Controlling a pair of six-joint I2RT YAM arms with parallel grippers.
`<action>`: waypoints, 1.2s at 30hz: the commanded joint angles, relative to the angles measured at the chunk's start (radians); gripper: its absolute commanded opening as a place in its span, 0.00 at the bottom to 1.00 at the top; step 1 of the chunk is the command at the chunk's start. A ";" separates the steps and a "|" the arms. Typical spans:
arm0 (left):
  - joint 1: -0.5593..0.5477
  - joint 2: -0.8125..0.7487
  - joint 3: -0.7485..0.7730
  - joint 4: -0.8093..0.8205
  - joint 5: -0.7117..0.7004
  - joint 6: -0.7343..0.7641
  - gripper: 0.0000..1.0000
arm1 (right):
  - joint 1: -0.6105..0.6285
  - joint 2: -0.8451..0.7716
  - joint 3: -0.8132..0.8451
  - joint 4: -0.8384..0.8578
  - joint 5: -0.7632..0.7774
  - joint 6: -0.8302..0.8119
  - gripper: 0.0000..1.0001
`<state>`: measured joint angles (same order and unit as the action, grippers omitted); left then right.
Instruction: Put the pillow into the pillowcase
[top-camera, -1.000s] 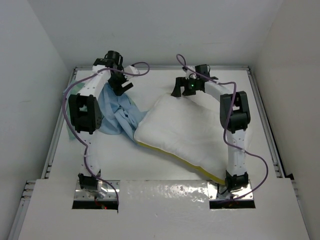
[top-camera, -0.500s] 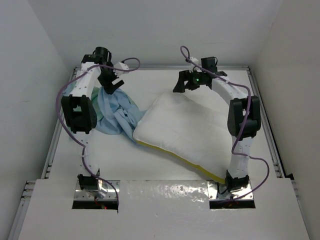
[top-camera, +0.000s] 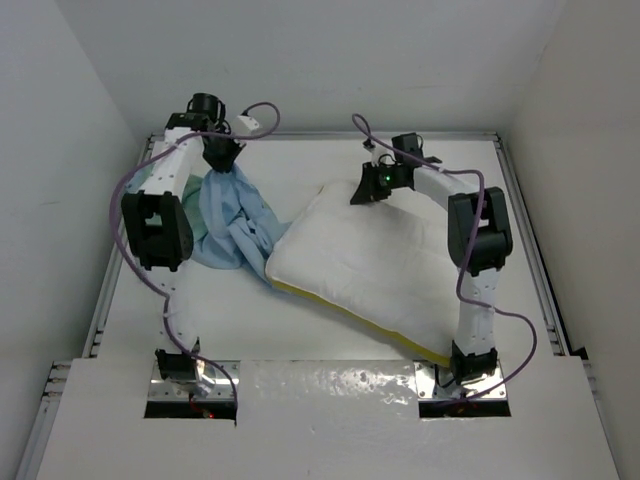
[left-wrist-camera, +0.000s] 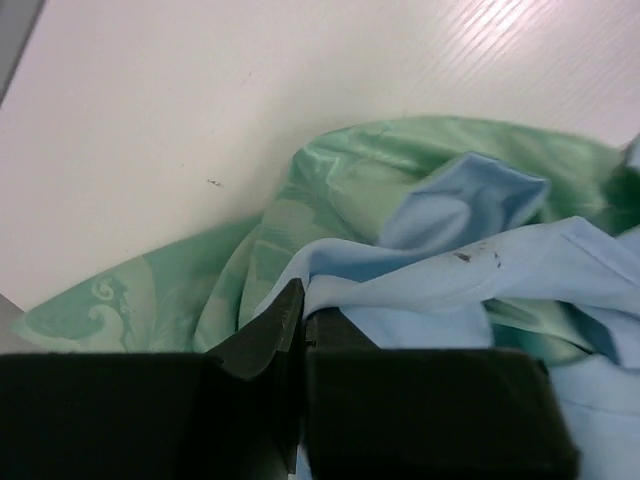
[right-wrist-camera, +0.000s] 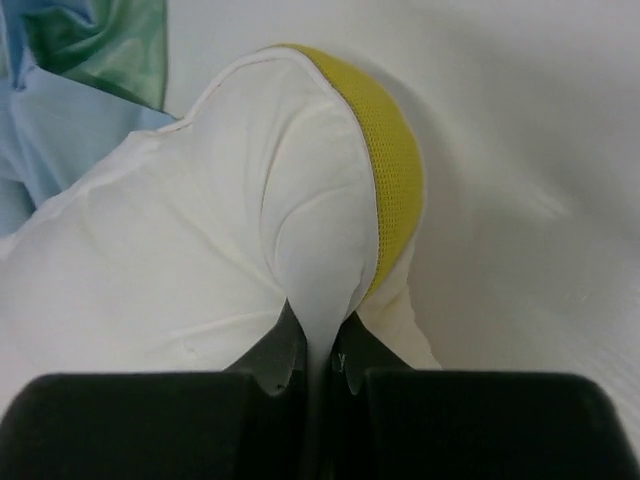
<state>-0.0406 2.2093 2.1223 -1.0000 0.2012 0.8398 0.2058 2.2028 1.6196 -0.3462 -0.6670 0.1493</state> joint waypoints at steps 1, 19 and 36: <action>-0.008 -0.227 -0.079 0.075 0.135 -0.128 0.00 | 0.010 -0.187 -0.102 0.038 -0.081 -0.027 0.00; -0.065 -0.349 -0.179 0.080 0.376 -0.185 0.11 | 0.412 -0.226 0.043 0.226 -0.151 0.090 0.00; -0.067 -0.424 -0.358 0.009 0.372 0.004 0.36 | 0.224 0.064 0.235 0.331 0.319 0.356 0.74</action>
<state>-0.0986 1.8309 1.7588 -1.0168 0.5339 0.8394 0.4580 2.2856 1.7966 0.0257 -0.4541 0.5491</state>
